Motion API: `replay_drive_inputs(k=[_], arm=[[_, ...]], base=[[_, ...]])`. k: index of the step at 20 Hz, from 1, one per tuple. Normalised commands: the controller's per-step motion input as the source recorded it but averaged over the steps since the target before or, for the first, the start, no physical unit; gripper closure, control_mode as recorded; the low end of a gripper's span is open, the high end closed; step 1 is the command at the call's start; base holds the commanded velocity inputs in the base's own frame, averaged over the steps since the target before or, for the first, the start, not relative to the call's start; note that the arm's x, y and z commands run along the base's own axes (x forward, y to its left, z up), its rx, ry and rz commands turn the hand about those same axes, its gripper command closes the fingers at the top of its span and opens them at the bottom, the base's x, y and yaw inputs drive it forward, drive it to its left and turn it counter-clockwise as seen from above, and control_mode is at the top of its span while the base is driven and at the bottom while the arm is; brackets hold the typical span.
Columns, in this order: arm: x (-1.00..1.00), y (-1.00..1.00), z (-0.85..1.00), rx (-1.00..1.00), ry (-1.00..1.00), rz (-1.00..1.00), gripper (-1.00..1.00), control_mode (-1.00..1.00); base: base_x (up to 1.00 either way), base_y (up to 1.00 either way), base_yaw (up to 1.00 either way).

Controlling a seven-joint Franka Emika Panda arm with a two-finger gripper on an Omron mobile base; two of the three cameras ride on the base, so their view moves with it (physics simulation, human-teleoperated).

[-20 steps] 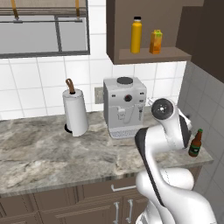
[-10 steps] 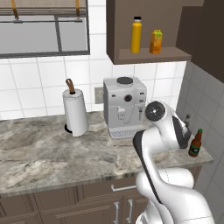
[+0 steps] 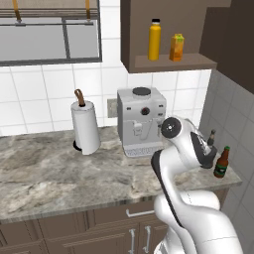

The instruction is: Sort all alcoholic drinks to one cabinet, and non-alcoholic drinks to the other.

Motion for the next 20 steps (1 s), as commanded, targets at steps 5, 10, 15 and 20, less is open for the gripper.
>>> replay_drive_inputs(k=[5, 10, 15, 20], arm=[[0.12, -0.17, -0.11, 0.00, 0.00, -0.07, -1.00, -1.00], [0.09, -0.18, -0.07, -0.02, 0.03, -0.06, -1.00, -1.00], [0.06, -0.15, -0.09, -0.02, 0.05, -0.04, -1.00, -1.00], [0.07, -0.17, -0.12, -0.01, 0.08, -0.01, -1.00, -1.00]], base=[[0.00, 0.00, 0.00], [0.00, 0.00, 0.00], [0.00, 0.00, 0.00], [0.00, 0.00, 0.00]])
